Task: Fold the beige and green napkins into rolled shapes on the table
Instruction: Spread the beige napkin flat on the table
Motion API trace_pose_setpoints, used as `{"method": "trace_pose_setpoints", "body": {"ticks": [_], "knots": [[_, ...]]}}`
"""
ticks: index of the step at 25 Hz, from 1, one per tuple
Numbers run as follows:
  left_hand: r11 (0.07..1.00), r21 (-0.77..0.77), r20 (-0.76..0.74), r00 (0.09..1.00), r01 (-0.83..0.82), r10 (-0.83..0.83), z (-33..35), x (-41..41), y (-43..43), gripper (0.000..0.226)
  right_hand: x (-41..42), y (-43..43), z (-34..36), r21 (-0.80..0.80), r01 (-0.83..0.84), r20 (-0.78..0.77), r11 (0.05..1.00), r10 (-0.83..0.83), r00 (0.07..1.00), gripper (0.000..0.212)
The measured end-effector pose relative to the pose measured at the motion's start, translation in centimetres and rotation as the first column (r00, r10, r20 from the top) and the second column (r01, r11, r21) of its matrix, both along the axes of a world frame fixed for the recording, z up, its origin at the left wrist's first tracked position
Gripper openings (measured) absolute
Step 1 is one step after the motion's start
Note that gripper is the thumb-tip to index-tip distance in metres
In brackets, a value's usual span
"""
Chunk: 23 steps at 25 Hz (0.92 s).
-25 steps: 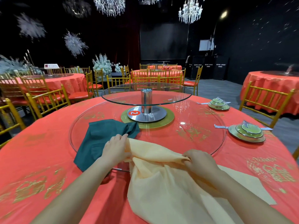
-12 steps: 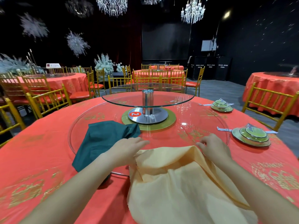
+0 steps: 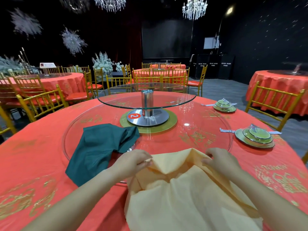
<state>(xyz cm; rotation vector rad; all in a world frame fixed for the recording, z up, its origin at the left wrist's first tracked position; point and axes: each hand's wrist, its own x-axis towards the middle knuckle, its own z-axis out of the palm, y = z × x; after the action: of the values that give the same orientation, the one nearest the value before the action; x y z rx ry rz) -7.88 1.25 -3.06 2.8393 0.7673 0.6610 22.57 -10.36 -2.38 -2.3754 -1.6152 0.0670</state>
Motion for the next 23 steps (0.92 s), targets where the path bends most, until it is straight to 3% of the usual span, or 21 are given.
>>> {"method": "trace_pose_setpoints", "body": {"ticks": [2,5,7,10,11,12,15,17,19,21,23], "knots": [[0.936,-0.338,0.206,0.963,-0.096,0.173,0.5,1.0,0.3,0.045,0.9,0.7,0.6,-0.032,0.013,0.002,0.999,-0.013,1.0,0.015],[0.873,-0.459,0.353,0.868,-0.164,0.348,1.2,2.5,1.9,0.051,1.9,2.4,2.0,-0.122,0.0,0.043,0.992,0.006,0.999,0.014],[0.832,-0.497,0.376,0.803,-0.246,0.462,1.5,3.4,3.6,0.052,2.6,3.9,2.5,-0.07,0.017,0.054,0.997,-0.014,0.998,0.011],[0.764,-0.457,0.356,0.694,-0.455,0.626,2.2,4.7,5.3,0.021,2.8,5.2,1.5,0.1,0.025,0.01,0.995,-0.026,1.0,0.027],[0.733,-0.43,0.312,0.676,-0.527,0.668,2.1,5.0,5.3,0.022,2.6,5.2,0.7,0.122,-0.01,-0.038,0.992,0.014,0.999,0.035],[0.72,-0.368,0.257,0.68,-0.588,0.686,1.6,5.3,5.3,0.038,2.1,5.0,0.0,0.136,-0.07,-0.057,0.988,0.078,0.995,0.041],[0.82,0.03,0.227,0.803,-0.572,0.552,-0.9,5.9,4.1,0.056,-0.3,4.2,-1.9,0.287,-0.367,0.135,0.885,0.342,0.93,0.033],[0.862,0.163,0.055,0.876,-0.481,0.478,-2.2,5.9,3.4,0.058,-2.2,4.3,-2.9,0.212,-0.489,0.161,0.846,0.464,0.871,0.043],[0.886,0.101,-0.051,0.887,-0.452,0.458,-3.1,5.4,2.8,0.069,-4.6,5.0,-3.5,0.056,-0.511,0.099,0.858,0.504,0.858,0.053],[0.885,-0.003,0.026,0.885,-0.465,0.465,-3.9,4.3,2.0,0.081,-6.4,5.8,-4.0,0.034,-0.466,0.076,0.884,0.463,0.883,0.054],[0.866,-0.109,0.148,0.854,-0.487,0.499,-4.3,2.9,0.8,0.084,-7.5,6.5,-4.1,0.103,-0.434,0.057,0.895,0.43,0.901,0.039]]}}
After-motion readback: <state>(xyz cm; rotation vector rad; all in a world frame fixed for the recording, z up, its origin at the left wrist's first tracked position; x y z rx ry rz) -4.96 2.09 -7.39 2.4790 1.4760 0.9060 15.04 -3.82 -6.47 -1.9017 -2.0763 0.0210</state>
